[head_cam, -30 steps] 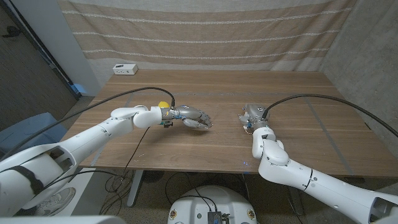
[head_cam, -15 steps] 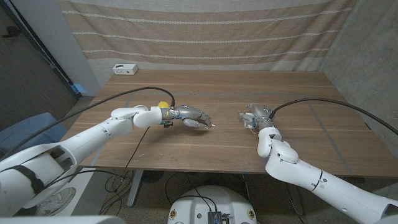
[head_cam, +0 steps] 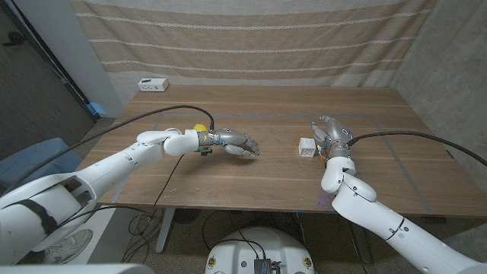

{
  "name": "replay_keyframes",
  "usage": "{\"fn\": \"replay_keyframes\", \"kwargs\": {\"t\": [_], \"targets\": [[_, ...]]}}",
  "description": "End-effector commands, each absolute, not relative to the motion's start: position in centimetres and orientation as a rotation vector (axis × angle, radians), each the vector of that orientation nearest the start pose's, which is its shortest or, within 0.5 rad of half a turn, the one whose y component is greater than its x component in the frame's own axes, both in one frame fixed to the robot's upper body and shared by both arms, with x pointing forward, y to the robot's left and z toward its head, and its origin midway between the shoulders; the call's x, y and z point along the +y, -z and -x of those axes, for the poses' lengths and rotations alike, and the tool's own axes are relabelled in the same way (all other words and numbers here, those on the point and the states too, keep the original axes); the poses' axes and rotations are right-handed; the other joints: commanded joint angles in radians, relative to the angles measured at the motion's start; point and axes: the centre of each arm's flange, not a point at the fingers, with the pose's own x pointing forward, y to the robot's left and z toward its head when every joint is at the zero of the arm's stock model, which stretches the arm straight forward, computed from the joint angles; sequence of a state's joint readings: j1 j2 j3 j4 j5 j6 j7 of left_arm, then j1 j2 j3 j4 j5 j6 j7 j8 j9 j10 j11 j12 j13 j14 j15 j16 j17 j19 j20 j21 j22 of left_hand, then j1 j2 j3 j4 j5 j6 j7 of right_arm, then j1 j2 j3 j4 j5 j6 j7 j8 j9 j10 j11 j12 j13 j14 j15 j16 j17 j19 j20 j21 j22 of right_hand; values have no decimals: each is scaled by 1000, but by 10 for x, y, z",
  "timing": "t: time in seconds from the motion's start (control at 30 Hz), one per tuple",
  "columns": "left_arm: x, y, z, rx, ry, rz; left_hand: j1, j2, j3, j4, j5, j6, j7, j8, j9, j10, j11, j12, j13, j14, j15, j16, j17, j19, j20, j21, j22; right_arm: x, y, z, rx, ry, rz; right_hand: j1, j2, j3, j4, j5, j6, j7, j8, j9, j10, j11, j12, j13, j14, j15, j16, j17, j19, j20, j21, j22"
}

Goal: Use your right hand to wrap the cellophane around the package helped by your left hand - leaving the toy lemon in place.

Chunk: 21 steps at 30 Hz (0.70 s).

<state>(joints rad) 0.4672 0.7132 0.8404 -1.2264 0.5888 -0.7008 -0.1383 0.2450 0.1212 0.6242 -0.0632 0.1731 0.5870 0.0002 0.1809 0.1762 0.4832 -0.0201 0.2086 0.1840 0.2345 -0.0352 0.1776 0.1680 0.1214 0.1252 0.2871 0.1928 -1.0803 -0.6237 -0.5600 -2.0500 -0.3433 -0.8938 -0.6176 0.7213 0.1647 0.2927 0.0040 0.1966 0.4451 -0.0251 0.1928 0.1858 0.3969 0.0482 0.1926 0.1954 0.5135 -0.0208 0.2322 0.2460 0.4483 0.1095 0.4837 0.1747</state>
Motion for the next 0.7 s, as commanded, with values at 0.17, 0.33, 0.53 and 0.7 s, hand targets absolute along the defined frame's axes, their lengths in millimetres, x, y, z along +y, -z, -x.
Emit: {"fn": "replay_keyframes", "kwargs": {"t": [0.17,0.33,0.53,0.7], "targets": [[172,34,-634,-871,720,-1645,3,9,11,-1,-2,-5,3,2,2,0,1,-1,5,-5,-16,-2,-1,9,-1,-7,4,-273,70,-532,-178,771,976,38,0,18,-37,10,13,3,4,3,3,-8,3,0,-11,-13,5,4,19,-7,-5,3],[172,33,-635,-869,718,-1643,3,10,12,-1,-2,-6,4,2,2,0,2,-1,5,-5,-15,-2,-1,9,1,-7,4,-280,69,-536,-103,775,1013,41,-1,21,-48,7,-6,-5,-3,3,-33,-11,-9,0,-49,-17,-3,10,8,-12,-15,3],[172,33,-636,-864,717,-1643,1,9,12,-1,-3,-6,6,2,2,0,4,-1,5,-4,-15,-1,0,9,0,-8,4,-288,69,-543,11,785,1046,41,-3,23,-62,2,-44,-11,-11,5,-95,-17,-18,1,-116,-6,-18,14,-17,-13,-34,3],[171,32,-638,-862,720,-1642,1,9,13,-1,-3,-4,6,3,2,0,2,-1,5,-4,-16,-1,0,9,0,-8,5,-291,71,-547,67,796,1073,43,-2,23,-68,1,-54,-14,-11,5,-106,-19,-14,1,-137,-6,-19,17,-27,-14,-42,3]]}}
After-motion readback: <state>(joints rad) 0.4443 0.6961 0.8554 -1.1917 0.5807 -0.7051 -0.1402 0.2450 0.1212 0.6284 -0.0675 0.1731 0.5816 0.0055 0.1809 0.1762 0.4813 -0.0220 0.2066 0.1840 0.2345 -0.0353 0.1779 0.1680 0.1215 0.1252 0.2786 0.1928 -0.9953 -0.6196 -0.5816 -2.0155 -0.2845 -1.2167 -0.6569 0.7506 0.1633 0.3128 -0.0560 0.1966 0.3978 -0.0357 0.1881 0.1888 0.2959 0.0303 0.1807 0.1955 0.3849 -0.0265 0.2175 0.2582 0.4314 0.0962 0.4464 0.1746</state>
